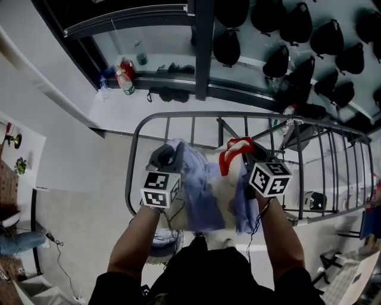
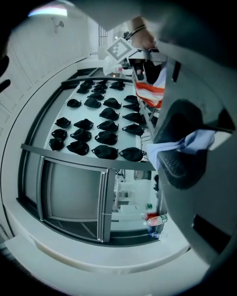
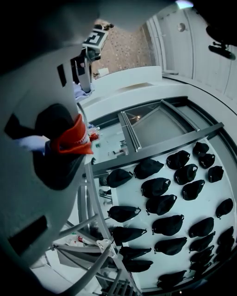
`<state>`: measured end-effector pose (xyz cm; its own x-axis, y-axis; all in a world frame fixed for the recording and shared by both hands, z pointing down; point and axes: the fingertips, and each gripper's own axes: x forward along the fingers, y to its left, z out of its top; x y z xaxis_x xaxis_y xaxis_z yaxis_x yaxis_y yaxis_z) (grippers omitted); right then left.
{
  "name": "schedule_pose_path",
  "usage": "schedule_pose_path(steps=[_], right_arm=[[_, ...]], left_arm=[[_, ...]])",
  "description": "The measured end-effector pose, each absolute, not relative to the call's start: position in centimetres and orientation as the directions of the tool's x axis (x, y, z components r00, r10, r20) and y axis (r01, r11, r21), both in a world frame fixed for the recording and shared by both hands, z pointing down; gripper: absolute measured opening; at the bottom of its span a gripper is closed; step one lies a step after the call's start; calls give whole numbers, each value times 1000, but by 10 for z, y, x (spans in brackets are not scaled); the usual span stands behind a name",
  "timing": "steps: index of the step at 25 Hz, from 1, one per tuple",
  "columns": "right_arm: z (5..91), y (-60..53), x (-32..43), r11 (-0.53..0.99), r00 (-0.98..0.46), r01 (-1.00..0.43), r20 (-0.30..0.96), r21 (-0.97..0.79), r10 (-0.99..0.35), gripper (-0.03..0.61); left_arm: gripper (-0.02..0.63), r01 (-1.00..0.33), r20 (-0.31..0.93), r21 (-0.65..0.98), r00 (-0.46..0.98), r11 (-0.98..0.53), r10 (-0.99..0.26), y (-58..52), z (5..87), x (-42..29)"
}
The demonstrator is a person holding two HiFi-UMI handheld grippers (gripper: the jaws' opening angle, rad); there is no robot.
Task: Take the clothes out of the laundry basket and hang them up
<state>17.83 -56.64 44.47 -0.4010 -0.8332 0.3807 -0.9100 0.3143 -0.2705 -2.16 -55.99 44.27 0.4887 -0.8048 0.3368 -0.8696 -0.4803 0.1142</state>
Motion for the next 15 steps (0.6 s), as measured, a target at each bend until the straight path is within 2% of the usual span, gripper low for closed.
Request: schedule_pose_path(steps=[4, 8, 11, 14, 15], right_arm=[[458, -567, 179, 305, -388, -918, 425, -253, -818, 62], [466, -567, 181, 304, -378, -924, 455, -231, -806, 165], [468, -566, 183, 301, -364, -931, 471, -206, -803, 237], [471, -565, 186, 297, -353, -936, 487, -191, -799, 290], [472, -565, 187, 296, -352, -936, 491, -190, -797, 303]], left_arm=[[37, -865, 347, 111, 496, -490, -796, -563, 451, -23], [135, -863, 366, 92, 493, -497, -789, -562, 458, -22], [184, -861, 399, 63, 485, -504, -778, -558, 464, -24], [276, -863, 411, 42, 475, -504, -778, -559, 470, -26], [284, -862, 424, 42, 474, -506, -772, -558, 472, -26]])
